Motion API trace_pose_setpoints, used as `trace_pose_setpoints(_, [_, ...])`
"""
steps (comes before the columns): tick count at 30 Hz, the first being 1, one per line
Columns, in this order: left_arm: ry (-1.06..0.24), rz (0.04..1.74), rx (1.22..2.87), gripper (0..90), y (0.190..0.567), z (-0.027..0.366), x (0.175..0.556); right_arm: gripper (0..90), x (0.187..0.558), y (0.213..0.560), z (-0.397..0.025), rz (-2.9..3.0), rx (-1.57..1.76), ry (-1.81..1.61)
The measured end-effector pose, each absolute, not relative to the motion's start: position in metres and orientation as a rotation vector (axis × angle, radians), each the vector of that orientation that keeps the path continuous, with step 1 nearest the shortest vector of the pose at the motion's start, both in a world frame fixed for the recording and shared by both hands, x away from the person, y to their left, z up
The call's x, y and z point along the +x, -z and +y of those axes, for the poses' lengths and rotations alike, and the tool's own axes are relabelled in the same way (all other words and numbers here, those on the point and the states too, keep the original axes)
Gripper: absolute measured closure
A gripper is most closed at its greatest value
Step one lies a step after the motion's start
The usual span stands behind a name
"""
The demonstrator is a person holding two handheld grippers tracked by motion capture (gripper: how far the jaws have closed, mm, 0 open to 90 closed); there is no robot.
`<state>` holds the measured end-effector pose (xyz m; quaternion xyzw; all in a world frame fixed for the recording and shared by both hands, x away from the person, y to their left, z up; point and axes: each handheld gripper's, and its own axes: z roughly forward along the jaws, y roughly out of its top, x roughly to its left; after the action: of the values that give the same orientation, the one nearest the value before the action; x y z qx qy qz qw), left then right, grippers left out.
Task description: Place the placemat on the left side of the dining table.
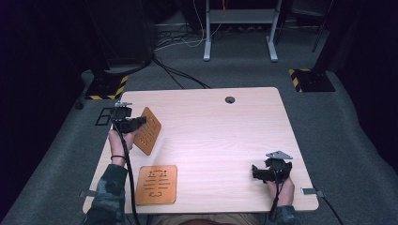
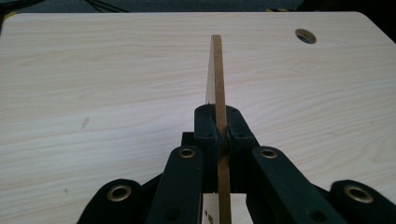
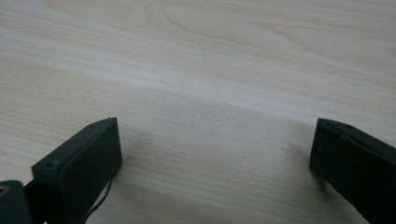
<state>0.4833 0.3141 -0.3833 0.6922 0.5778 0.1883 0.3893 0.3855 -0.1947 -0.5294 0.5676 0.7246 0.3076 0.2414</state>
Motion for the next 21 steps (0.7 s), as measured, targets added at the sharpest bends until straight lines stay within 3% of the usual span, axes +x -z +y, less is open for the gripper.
trace_pose_setpoints(21, [-0.490,1.683,1.630,85.9,0.415,0.360,0.514,1.4,0.385,0.529,-0.195,1.979,1.554,-0.840])
